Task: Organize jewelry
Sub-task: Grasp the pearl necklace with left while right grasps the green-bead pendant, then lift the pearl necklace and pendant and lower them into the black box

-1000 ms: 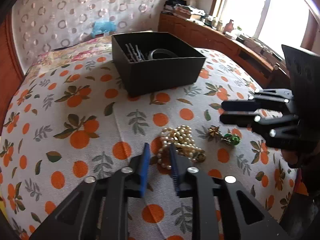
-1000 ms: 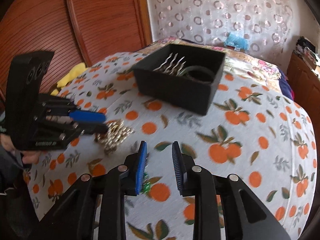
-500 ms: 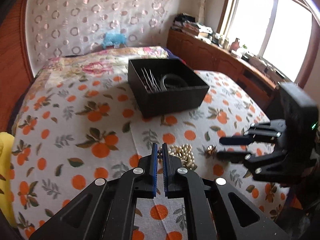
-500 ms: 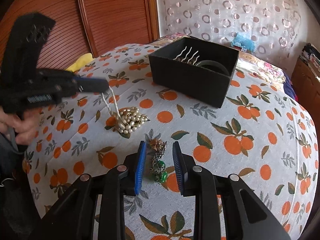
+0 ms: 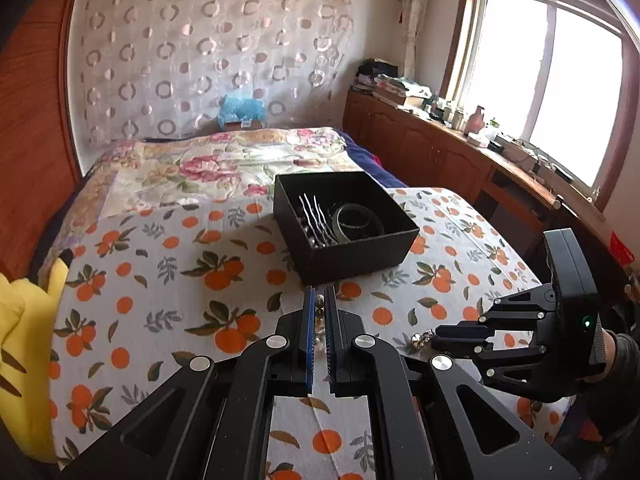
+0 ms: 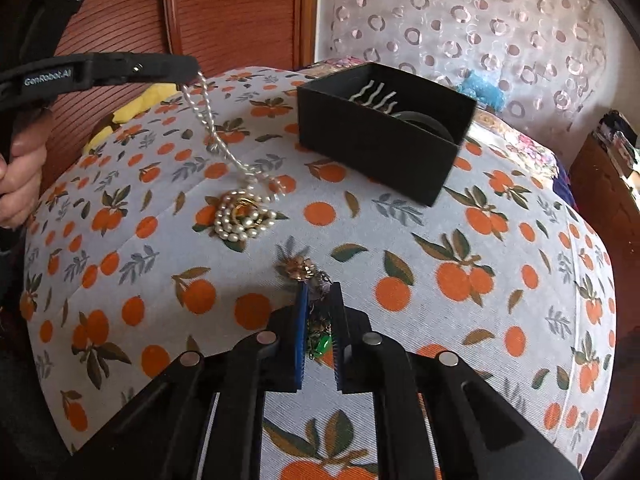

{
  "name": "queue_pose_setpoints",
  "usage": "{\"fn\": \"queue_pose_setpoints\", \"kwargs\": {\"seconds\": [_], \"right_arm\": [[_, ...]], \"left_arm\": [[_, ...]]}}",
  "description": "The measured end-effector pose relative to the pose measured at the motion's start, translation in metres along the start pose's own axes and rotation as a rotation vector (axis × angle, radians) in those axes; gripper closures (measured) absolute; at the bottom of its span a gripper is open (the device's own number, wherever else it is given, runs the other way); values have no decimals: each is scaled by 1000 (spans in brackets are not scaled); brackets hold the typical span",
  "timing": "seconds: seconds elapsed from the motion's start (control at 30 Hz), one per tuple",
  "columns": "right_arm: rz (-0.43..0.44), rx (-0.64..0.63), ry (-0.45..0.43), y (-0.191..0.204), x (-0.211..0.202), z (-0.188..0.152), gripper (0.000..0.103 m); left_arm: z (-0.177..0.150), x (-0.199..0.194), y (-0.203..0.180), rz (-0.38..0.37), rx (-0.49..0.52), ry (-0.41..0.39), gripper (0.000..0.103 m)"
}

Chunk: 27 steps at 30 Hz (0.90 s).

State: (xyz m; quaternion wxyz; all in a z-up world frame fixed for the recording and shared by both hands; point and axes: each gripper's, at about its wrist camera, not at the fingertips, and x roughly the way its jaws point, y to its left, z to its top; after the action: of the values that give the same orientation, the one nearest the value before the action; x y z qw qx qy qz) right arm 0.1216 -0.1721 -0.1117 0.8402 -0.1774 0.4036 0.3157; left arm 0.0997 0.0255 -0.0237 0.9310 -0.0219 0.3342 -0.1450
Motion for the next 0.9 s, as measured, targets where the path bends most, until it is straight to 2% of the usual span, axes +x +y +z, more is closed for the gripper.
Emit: {"fn": "queue_pose_setpoints", "kwargs": {"seconds": [0.07, 0.43, 0.9], "right_arm": [[2, 21, -13, -5, -3, 0, 99], [17, 83, -92, -28, -26, 12, 99], [1, 75, -209, -48, -58, 56, 99]], "left_arm": [[2, -2, -1, 2, 5, -9, 99], [28, -14, -9, 1, 28, -78, 99], [86, -31, -23, -3, 75, -181, 99]]}}
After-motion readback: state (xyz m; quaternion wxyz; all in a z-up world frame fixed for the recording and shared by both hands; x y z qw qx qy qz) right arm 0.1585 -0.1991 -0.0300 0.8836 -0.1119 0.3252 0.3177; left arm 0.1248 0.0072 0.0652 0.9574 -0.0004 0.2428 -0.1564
